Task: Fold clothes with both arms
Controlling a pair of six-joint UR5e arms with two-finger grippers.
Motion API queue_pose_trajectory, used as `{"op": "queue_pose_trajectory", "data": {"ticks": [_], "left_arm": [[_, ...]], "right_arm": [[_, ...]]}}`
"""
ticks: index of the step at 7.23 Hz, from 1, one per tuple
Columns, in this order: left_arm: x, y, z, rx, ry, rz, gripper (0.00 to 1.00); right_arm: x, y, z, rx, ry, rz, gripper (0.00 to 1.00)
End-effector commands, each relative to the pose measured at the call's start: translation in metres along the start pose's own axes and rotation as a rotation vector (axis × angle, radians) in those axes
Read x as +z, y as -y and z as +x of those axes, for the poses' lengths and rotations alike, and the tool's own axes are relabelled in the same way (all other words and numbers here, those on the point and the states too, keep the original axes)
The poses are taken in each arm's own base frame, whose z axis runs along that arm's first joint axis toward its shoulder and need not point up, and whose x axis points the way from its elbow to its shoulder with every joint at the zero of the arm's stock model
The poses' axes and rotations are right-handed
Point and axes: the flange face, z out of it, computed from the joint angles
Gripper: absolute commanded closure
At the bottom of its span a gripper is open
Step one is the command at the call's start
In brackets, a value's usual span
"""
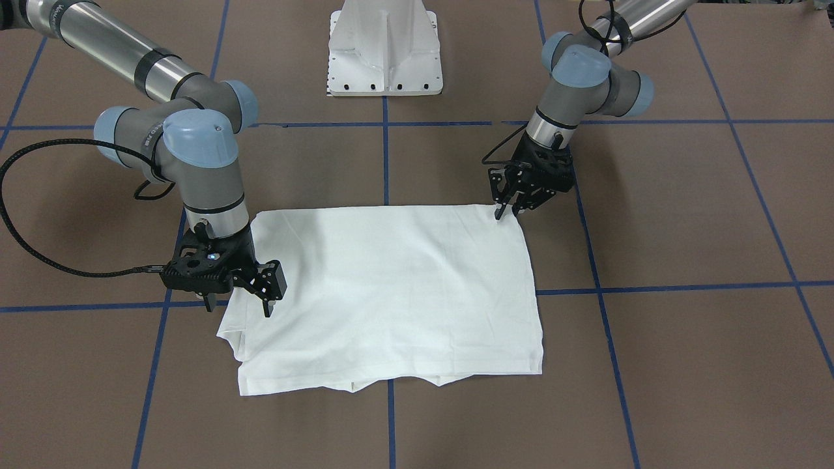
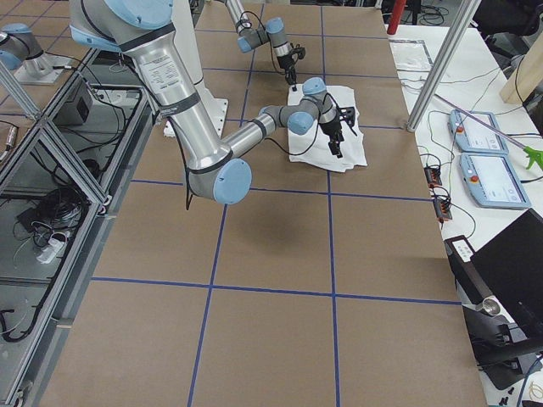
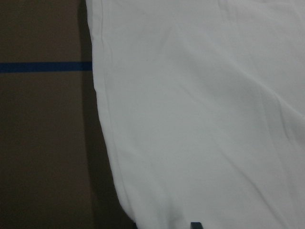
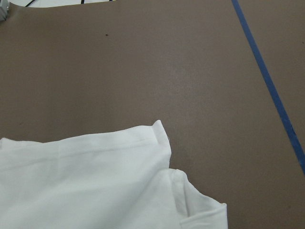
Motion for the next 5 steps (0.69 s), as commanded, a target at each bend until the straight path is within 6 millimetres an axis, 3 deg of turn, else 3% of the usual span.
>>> {"op": "queue_pose_trajectory", "data": {"ticks": [1,2,3,5], "left_arm": [[-0.007,0.003,-0.007,0.015,0.003,0.006,1.0],[-0.02,0.004,-0.029,0.097,0.024,0.007,1.0],[-0.032,0.044,-0.066,0.202,0.085,0.062,1.0],[-0.049,0.138,-0.159,0.301,0.258,0.154,1.0]], "right_arm": [[0.0,-0.001,0.0,-0.001,-0.001,-0.001,0.0],[0.0,-0.002,-0.002,-0.002,0.003,-0.001,0.0],[-0.001,-0.004,-0.005,-0.005,0.007,-0.004,0.0],[-0.004,-0.008,-0.014,-0.009,0.019,-0.006,0.0]]}}
